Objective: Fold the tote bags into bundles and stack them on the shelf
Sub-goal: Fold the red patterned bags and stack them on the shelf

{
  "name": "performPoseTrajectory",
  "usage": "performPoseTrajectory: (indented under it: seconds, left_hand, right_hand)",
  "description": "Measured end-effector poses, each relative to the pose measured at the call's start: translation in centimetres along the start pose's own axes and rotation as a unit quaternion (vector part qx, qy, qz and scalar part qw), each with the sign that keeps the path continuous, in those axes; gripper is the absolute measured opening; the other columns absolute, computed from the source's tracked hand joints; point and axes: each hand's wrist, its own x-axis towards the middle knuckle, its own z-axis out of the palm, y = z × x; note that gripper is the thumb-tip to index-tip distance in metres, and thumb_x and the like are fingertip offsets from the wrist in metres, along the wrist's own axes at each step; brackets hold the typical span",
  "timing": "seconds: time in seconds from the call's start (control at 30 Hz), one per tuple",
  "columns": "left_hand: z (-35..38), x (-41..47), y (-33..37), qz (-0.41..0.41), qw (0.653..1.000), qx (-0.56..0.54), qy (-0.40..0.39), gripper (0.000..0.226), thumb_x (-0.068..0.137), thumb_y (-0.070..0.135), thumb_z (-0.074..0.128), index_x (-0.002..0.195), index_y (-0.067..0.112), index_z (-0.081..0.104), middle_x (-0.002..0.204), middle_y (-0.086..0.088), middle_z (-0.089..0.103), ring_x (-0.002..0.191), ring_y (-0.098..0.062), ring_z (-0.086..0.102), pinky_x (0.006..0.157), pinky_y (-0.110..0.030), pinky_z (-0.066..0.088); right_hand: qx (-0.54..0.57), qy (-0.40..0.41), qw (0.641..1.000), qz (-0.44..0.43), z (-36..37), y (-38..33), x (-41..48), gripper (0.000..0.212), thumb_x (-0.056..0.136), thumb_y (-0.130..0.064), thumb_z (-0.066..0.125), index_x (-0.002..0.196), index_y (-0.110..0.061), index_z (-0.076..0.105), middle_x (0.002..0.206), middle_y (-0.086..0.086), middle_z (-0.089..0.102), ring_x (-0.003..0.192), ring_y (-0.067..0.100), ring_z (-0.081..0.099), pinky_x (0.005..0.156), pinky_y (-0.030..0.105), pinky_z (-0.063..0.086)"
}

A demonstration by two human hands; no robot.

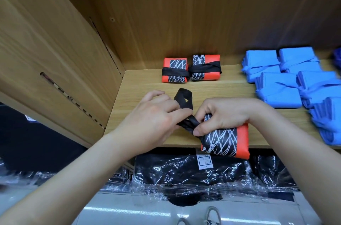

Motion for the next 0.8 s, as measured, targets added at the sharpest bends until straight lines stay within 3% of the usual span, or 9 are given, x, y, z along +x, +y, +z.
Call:
performPoseTrajectory:
  seconds: [0.07, 0.17, 0.23, 0.33, 0.47, 0.57, 0.67, 0.73, 0.8]
  left_hand:
    - [0.3, 0.0, 0.1, 0.004, 1.0, 0.022, 0.02, 0.043, 0.077, 0.016, 0.075, 0.118, 0.019, 0.063, 0.093, -0.002, 0.054, 0.088, -0.026, 0.052, 0.091, -0.041, 0.036]
    - [0.4, -0.1, 0.4, 0.027, 0.992, 0.066, 0.104, 0.023, 0.087, 0.011, 0.065, 0.108, 0.019, 0.065, 0.099, -0.004, 0.043, 0.091, -0.026, 0.047, 0.088, -0.04, 0.037]
    - [0.0, 0.0, 0.3, 0.059, 0.987, 0.058, 0.139, 0.017, 0.091, 0.01, 0.062, 0.105, 0.017, 0.067, 0.108, -0.007, 0.053, 0.102, -0.028, 0.052, 0.096, -0.042, 0.038]
    - [-0.6, 0.7, 0.3, 0.14, 0.984, 0.038, 0.107, 0.016, 0.096, 0.008, 0.053, 0.107, 0.012, 0.065, 0.11, -0.01, 0.067, 0.112, -0.028, 0.061, 0.107, -0.045, 0.039]
    - [0.4, 0.9, 0.4, 0.157, 0.986, -0.015, 0.05, 0.027, 0.094, -0.001, 0.046, 0.112, 0.006, 0.065, 0.081, -0.009, 0.062, 0.08, -0.028, 0.063, 0.1, -0.048, 0.047]
    - [0.6, 0.4, 0.3, 0.089, 0.989, -0.12, -0.015, 0.023, 0.093, 0.016, 0.048, 0.11, 0.013, 0.063, 0.075, -0.003, 0.062, 0.069, -0.025, 0.061, 0.068, -0.035, 0.056]
    - [0.5, 0.1, 0.5, -0.035, 0.972, -0.22, -0.072, 0.038, 0.097, 0.041, 0.041, 0.094, 0.015, 0.067, 0.076, 0.002, 0.069, 0.067, -0.017, 0.064, 0.059, -0.026, 0.049]
    - [0.5, 0.1, 0.6, -0.157, 0.929, -0.319, -0.104, 0.038, 0.1, 0.04, 0.043, 0.08, 0.015, 0.064, 0.061, 0.011, 0.063, 0.055, -0.004, 0.055, 0.055, -0.023, 0.039]
    - [0.2, 0.5, 0.6, -0.285, 0.838, -0.455, -0.103, 0.038, 0.103, 0.03, 0.042, 0.069, 0.017, 0.055, 0.045, 0.014, 0.049, 0.044, 0.0, 0.043, 0.056, -0.022, 0.037]
  right_hand:
    - [0.034, -0.014, 0.999, -0.003, -0.1, 0.1, -0.1, 0.029, 0.088, -0.031, 0.069, 0.084, -0.002, 0.07, 0.075, 0.011, 0.065, 0.069, 0.016, 0.055, 0.071, 0.032, 0.043]
    - [0.082, -0.043, 0.996, -0.019, -0.1, 0.4, -0.3, 0.02, 0.088, -0.025, 0.068, 0.082, -0.008, 0.074, 0.077, 0.007, 0.069, 0.071, 0.016, 0.058, 0.074, 0.031, 0.046]
    - [0.095, -0.061, 0.993, -0.024, -0.1, 0.7, -0.3, 0.015, 0.089, -0.025, 0.068, 0.08, -0.013, 0.074, 0.076, 0.002, 0.069, 0.071, 0.013, 0.059, 0.074, 0.027, 0.046]
    - [0.098, -0.067, 0.992, -0.044, -0.1, 0.9, -0.1, 0.015, 0.086, -0.026, 0.07, 0.075, -0.016, 0.073, 0.071, -0.005, 0.066, 0.068, 0.007, 0.055, 0.071, 0.02, 0.043]
    - [0.099, -0.089, 0.99, -0.049, -0.2, 0.8, -0.1, 0.011, 0.085, -0.028, 0.072, 0.074, -0.028, 0.074, 0.071, -0.012, 0.064, 0.069, 0.002, 0.054, 0.074, 0.018, 0.041]
    - [0.046, -0.006, 0.998, -0.046, -0.1, 0.9, -0.1, 0.027, 0.073, -0.042, 0.08, 0.089, -0.022, 0.072, 0.071, -0.019, 0.059, 0.07, -0.003, 0.053, 0.074, 0.021, 0.037]
    - [-0.014, 0.109, 0.994, -0.027, 0.2, 0.0, -0.7, 0.053, 0.059, -0.048, 0.083, 0.107, -0.034, 0.063, 0.072, -0.021, 0.055, 0.067, -0.007, 0.05, 0.062, 0.015, 0.035]
    - [-0.139, 0.179, 0.974, -0.026, 0.8, -1.3, -1.3, 0.063, 0.059, -0.052, 0.084, 0.112, -0.041, 0.05, 0.08, -0.016, 0.052, 0.075, -0.002, 0.05, 0.067, 0.023, 0.04]
    - [-0.342, 0.226, 0.912, 0.002, 1.7, -2.4, -1.7, 0.066, 0.068, -0.059, 0.075, 0.119, -0.045, 0.037, 0.096, -0.013, 0.051, 0.089, 0.014, 0.053, 0.076, 0.033, 0.043]
